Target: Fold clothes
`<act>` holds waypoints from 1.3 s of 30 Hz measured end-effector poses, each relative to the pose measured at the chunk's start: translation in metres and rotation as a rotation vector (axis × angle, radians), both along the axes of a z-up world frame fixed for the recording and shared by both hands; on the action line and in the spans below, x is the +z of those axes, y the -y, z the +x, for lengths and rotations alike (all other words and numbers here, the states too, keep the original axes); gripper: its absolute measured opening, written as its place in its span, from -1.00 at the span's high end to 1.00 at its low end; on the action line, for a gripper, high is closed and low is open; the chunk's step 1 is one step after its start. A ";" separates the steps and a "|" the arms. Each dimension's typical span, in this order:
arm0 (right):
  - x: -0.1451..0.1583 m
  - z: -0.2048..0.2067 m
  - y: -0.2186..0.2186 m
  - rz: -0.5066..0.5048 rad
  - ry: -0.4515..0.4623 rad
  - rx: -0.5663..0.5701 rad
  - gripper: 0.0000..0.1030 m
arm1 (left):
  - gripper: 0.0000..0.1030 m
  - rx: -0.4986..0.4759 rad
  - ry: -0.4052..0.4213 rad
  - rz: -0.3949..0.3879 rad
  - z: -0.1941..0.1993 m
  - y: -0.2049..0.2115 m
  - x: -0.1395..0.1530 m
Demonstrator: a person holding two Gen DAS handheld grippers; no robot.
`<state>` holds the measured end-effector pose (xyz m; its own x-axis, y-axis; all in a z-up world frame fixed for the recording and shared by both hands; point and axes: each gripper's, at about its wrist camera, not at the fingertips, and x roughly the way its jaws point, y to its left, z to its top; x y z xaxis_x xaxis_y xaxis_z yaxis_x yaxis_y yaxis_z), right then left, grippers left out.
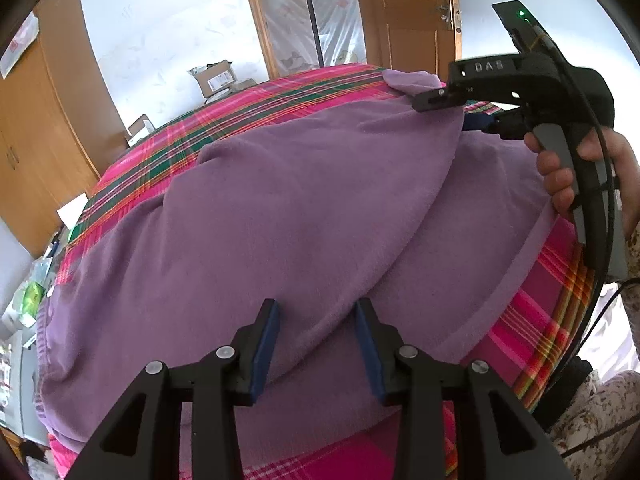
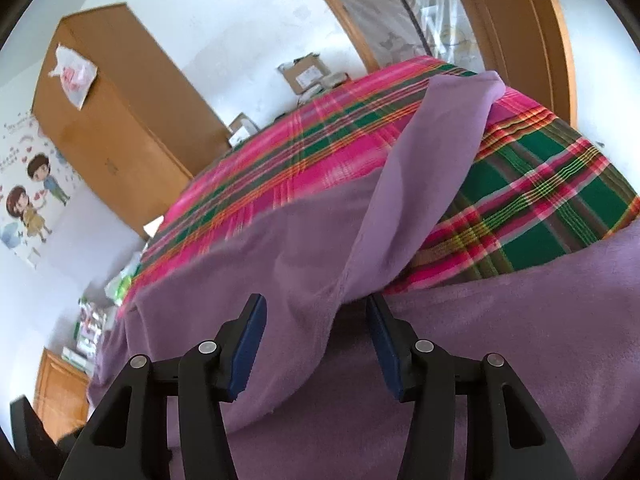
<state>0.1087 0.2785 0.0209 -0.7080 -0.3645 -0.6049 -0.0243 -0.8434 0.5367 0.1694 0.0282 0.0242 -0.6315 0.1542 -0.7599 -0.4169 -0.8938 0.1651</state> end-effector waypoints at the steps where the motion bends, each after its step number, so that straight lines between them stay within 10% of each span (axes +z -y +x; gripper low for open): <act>1: -0.001 -0.002 -0.001 -0.010 0.005 -0.006 -0.05 | 0.22 0.000 -0.002 -0.004 0.000 -0.001 0.000; 7: 0.000 -0.005 -0.005 -0.025 0.010 -0.042 0.33 | 0.27 0.002 0.000 -0.004 -0.002 -0.002 0.001; 15: 0.004 -0.001 -0.003 -0.029 -0.017 -0.039 0.77 | 0.83 0.003 -0.002 0.017 -0.001 0.002 0.003; 39: 0.070 0.079 0.006 0.139 -0.294 -0.093 0.83 | 0.94 -0.021 -0.148 0.107 0.033 0.022 0.044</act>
